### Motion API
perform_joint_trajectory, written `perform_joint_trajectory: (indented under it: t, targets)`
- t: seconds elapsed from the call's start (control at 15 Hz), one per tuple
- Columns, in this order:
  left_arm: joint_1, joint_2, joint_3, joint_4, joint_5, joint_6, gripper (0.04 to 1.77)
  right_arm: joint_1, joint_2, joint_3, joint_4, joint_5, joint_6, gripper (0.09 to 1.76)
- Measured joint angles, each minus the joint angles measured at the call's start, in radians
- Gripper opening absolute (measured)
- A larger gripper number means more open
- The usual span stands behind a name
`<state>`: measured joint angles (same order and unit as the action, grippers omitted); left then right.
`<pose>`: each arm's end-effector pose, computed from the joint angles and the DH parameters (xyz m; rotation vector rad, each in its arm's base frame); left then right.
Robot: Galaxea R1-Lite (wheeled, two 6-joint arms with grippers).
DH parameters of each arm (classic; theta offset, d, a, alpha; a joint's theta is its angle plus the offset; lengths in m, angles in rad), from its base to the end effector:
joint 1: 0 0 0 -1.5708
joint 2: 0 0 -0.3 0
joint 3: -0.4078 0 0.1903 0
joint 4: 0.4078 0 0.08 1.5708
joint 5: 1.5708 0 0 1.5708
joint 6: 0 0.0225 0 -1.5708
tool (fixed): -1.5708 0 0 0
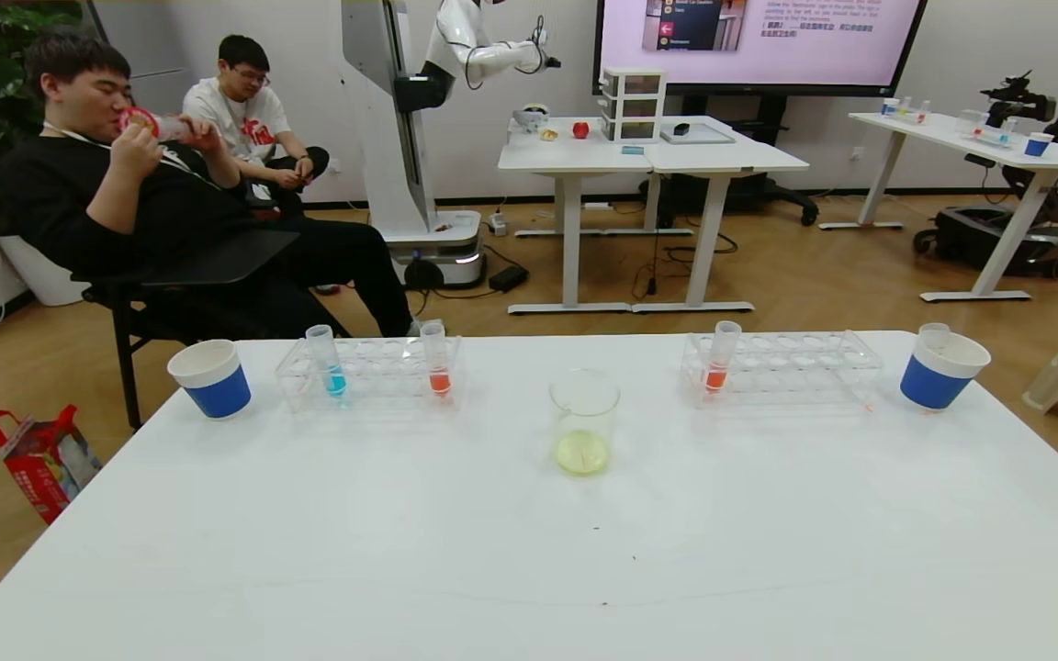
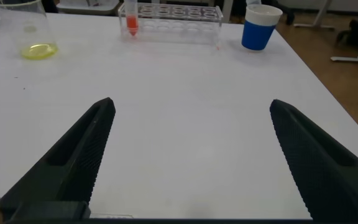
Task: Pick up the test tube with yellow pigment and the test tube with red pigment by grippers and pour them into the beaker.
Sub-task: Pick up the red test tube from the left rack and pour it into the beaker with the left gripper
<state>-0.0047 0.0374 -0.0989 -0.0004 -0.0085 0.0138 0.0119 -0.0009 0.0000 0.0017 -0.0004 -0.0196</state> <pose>-0.0278 -0.0001 0.1036 0.0139 -0.0620 -0.0128 -0.0229 -0.0003 0.0753 -0.0196 0.0007 0.0115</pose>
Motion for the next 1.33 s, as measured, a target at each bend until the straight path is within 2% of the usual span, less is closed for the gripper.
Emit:
perform_joint_trajectory:
  t: [0.2, 0.33, 0.53, 0.87, 1.07, 1.33]
  targets:
    - [-0.010, 0.151, -0.153, -0.020, -0.003, -0.001, 1.75, 0.000, 0.000, 0.000, 0.000, 0.000, 0.000, 1.74]
    - [-0.016, 0.295, -0.236, -0.076, -0.005, 0.000, 1.75, 0.000, 0.000, 0.000, 0.000, 0.000, 0.000, 1.74]
    - [-0.022, 0.554, -0.314, -0.247, -0.006, 0.002, 1.75, 0.000, 0.000, 0.000, 0.000, 0.000, 0.000, 1.74]
    - [-0.038, 0.979, -0.360, -0.613, -0.004, 0.003, 1.75, 0.000, 0.000, 0.000, 0.000, 0.000, 0.000, 1.74]
    - [-0.089, 1.189, -0.393, -0.760, 0.021, -0.001, 1.75, 0.000, 0.000, 0.000, 0.000, 0.000, 0.000, 1.74]
    - [-0.210, 1.421, -0.439, -0.924, 0.111, -0.013, 1.75, 0.000, 0.000, 0.000, 0.000, 0.000, 0.000, 1.74]
